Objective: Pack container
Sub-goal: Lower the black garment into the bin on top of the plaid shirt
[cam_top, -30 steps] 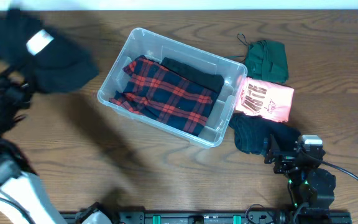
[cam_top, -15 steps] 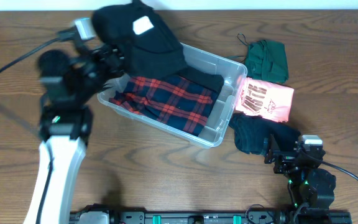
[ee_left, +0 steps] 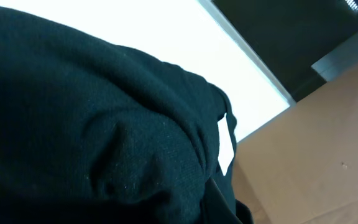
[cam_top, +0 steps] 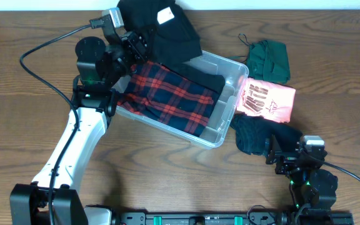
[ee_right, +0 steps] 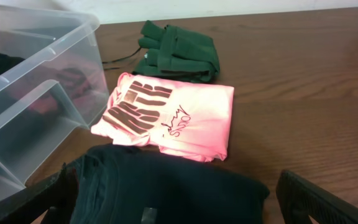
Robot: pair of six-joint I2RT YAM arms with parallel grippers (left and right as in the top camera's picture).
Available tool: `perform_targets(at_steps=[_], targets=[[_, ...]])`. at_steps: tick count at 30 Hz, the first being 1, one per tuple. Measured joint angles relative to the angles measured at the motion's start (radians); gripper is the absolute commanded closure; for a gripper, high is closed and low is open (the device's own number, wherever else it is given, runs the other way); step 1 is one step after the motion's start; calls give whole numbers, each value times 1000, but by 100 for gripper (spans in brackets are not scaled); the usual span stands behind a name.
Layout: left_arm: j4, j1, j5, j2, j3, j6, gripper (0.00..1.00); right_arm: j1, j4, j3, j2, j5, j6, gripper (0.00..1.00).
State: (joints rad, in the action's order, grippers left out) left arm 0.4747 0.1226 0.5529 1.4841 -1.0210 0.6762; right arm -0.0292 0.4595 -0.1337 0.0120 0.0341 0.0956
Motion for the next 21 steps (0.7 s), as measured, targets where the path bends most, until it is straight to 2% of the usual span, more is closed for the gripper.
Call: perform_targets(at_steps=[3,9,14,17,20,21], targets=[[-34,0,-5,0,-1,1,94,0,0,0,0,0,0,1],[-452,0,-16,1,-3,-45,94,0,0,0,0,0,0,1],[-621,0,-33,2,2,-63,94,0,0,0,0,0,0,1],[-708,0,-43,0,2,3,93,0,0,0,0,0,0,1],[-799,2,-60,0,3,90,83,0,0,0,0,0,0,1],[-821,4,-65,-2,3,113,75,0,0,0,0,0,0,1]])
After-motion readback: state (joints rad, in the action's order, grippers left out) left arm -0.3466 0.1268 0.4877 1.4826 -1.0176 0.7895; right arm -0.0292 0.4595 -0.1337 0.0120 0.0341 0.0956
